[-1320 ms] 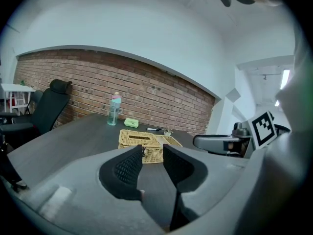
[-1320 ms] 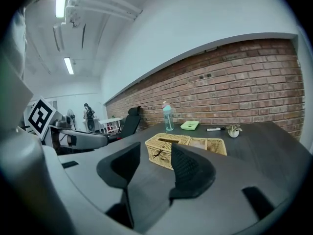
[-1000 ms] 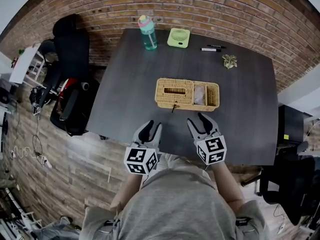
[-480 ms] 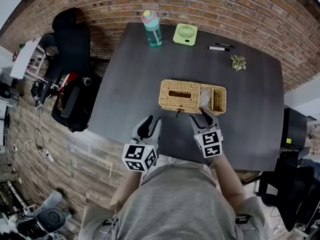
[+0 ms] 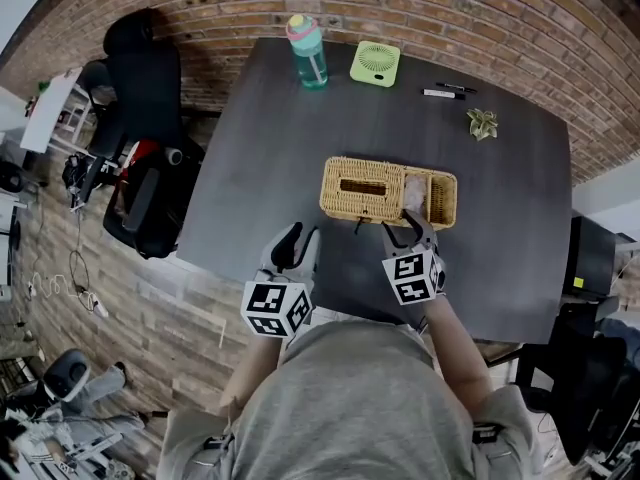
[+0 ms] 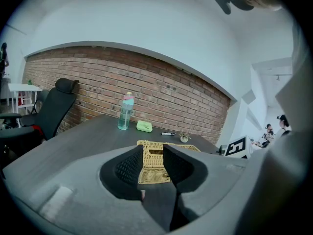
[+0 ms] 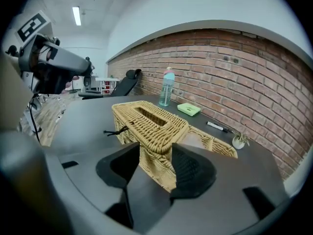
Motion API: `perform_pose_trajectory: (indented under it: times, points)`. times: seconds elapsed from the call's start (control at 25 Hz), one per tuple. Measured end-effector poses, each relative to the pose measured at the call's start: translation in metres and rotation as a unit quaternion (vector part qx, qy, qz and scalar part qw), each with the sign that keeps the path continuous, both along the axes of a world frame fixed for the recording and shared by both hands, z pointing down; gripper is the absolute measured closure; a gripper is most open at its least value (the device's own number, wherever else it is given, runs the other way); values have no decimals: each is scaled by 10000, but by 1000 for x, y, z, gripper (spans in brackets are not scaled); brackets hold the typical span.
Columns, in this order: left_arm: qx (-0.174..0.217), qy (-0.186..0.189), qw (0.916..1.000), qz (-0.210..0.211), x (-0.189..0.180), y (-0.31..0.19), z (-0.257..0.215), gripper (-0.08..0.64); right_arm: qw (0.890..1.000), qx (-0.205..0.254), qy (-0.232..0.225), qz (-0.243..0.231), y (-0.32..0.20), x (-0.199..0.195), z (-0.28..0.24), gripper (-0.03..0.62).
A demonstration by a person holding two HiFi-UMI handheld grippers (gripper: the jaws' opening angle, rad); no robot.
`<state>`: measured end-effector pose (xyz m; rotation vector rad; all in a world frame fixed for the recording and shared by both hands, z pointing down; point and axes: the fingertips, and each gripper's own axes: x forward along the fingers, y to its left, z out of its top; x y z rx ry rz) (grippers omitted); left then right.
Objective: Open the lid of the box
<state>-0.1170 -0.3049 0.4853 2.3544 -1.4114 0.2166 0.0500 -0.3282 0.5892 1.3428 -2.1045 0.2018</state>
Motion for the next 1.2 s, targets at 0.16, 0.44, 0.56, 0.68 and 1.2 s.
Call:
perform_pose_trajectory:
  times: [0.16,0.44,0.56,0.68,1.2]
  points:
    - [19,-5,10000,-28,-1,-2,-2,437,10000,-37,77,-18,-5,0,2,402]
    - [53,-1,10000,-11,-1,-4,-5,437,10000,-35,63,-25,-5,0,0,399]
    - [52,7,10000,24,1,-2,-5,437,10000,51,27,-27,-5,0,-7,400]
    - [64,22,10000,40,3,1,-5,437,9998,177,-44,-50,-7,1,-19,400]
    - [101,79,9999,59,8,3,-6,437,9975,620,-222,-240,-26,4,-69,402]
